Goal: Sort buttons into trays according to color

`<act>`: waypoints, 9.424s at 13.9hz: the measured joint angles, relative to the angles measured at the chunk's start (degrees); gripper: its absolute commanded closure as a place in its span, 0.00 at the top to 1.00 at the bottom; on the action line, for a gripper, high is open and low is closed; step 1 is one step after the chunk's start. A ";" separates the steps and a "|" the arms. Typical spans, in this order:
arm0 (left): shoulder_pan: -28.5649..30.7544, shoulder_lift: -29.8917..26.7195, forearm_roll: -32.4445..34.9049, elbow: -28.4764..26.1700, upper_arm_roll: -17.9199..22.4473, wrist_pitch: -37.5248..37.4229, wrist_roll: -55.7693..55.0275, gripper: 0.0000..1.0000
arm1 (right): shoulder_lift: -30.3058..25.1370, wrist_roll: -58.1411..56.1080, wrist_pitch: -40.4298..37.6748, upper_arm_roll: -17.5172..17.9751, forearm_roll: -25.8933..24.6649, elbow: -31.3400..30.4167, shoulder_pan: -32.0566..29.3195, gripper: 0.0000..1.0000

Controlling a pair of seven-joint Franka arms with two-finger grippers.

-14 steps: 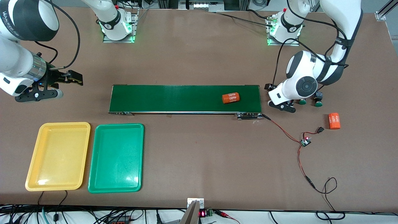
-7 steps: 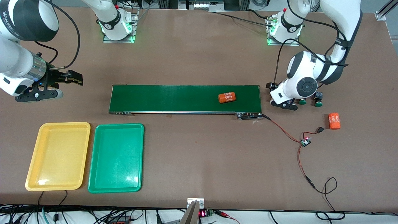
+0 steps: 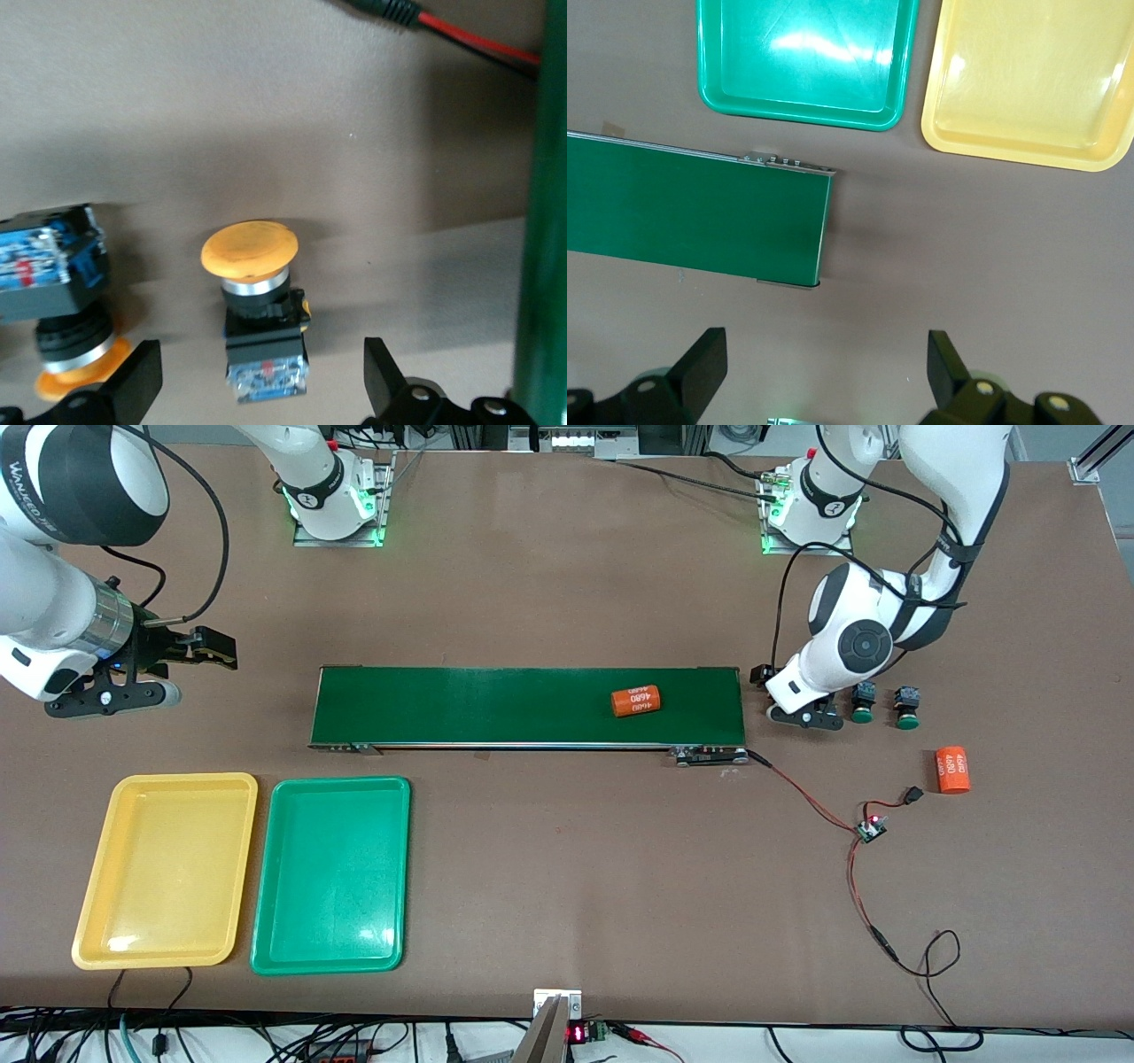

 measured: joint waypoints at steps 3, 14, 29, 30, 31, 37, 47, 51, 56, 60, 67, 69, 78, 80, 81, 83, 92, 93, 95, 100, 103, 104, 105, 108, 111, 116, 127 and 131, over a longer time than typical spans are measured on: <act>-0.21 0.90 0.00 -1.83 -0.05 3.12 -0.04 0.42 | 0.11 0.00 0.00 0.00 0.42 0.00 0.00 1.00; -0.50 -2.88 0.06 8.94 -0.18 -16.90 2.83 0.24 | 0.11 0.00 0.00 -0.07 0.43 0.00 -0.21 1.00; -7.80 6.51 -7.20 23.73 -10.07 -14.23 -13.72 1.00 | 0.12 0.00 0.00 -0.08 0.45 0.00 -0.29 1.00; -7.78 6.55 -7.20 23.80 -10.09 -14.23 -13.71 1.00 | 0.13 0.00 -0.07 -0.08 0.45 0.00 -0.29 1.00; -7.75 6.50 -7.20 23.89 -10.09 -14.24 -13.70 1.00 | 0.13 0.00 -0.29 -0.08 0.45 0.00 -0.29 1.00; -5.03 1.83 -7.20 26.39 -9.58 -21.13 -13.71 1.00 | 0.14 0.00 -0.56 -0.11 0.47 -0.01 -0.31 1.00; -1.33 0.99 2.89 21.50 6.03 -24.95 -6.34 1.00 | -0.24 0.00 -0.52 -0.13 0.71 -2.18 -0.23 1.00; -1.32 2.47 4.39 12.06 8.53 -6.32 -2.22 1.00 | -4.25 0.01 4.78 -0.05 1.82 -9.85 -0.05 1.00; -1.37 3.83 4.39 6.38 8.88 1.57 -1.60 0.94 | -12.17 2.24 13.09 0.21 2.31 -23.16 2.29 1.00; -1.40 4.33 4.39 5.33 8.94 1.57 -1.58 0.44 | -15.46 13.08 16.41 0.56 2.33 -28.17 9.18 1.00; -1.44 2.23 4.39 8.21 8.95 -1.95 -1.67 0.26 | -14.36 18.51 21.72 0.68 2.33 -28.85 15.18 1.00; -1.58 0.44 4.23 12.64 8.17 -10.39 -1.68 0.26 | -13.87 18.66 22.18 0.68 2.33 -28.86 15.56 1.00; -5.86 2.76 -5.69 21.60 -8.10 -12.85 -16.47 0.27 | -13.82 18.69 22.24 0.57 2.34 -28.86 15.62 1.00; -6.68 5.02 -5.69 21.63 -8.35 -9.97 -17.74 0.41 | -13.82 18.69 22.23 0.56 2.33 -28.86 15.62 1.00; -6.68 5.68 -5.70 21.67 -8.36 -9.44 -17.82 0.72 | -13.83 18.69 22.18 0.56 2.33 -28.86 15.63 1.00; -6.54 5.95 -5.70 21.76 -8.32 -9.27 -17.84 1.00 | -13.88 18.69 22.11 0.55 2.33 -28.86 15.63 1.00; -2.52 -1.41 -4.40 24.88 -3.96 -24.88 -17.19 1.00 | -13.79 18.69 22.12 0.16 2.33 -28.86 15.61 1.00; -2.08 -1.78 -3.52 24.80 -1.63 -27.06 -15.53 1.00 | -13.80 18.69 22.12 0.16 2.33 -28.85 15.61 1.00; -1.44 -1.59 -2.12 24.16 2.78 -28.78 -10.14 1.00 | -13.80 18.69 22.12 0.12 2.33 -28.85 15.61 1.00; -0.34 -1.00 1.34 19.05 11.44 -28.68 8.36 1.00 | -13.80 18.69 22.12 0.03 2.33 -28.85 15.61 1.00; 0.31 -1.05 2.78 13.94 15.40 -23.43 17.02 1.00 | -13.80 18.69 22.15 -0.01 2.33 -28.84 15.61 1.00; 0.53 -1.07 2.83 11.86 16.89 -20.12 19.75 1.00 | -13.80 18.69 22.16 -0.01 2.33 -28.84 15.61 1.00; 0.68 -1.07 2.85 9.75 18.45 -16.84 21.72 1.00 | -13.80 18.69 22.16 -0.01 2.33 -28.84 15.61 1.00; 1.26 -1.09 2.86 4.07 20.24 -8.52 23.83 1.00 | -13.79 18.69 22.16 -0.02 2.33 -28.84 15.61 1.00; 1.05 -1.10 2.86 0.14 20.14 -1.42 23.83 1.00 | -13.68 18.69 22.18 -0.02 2.33 -28.84 15.61 1.00; 0.96 -1.16 2.85 -0.81 20.06 0.00 23.76 0.91 | -13.45 18.69 22.23 -0.02 2.33 -28.84 15.61 1.00; 0.22 -0.95 1.82 -1.73 19.67 0.52 23.30 0.21 | -11.46 23.49 27.03 0.27 2.37 -28.80 17.99 1.00; -0.12 -2.16 1.67 1.83 17.70 -4.56 23.24 0.21 | -5.51 32.91 33.66 0.54 2.39 -28.26 24.18 1.00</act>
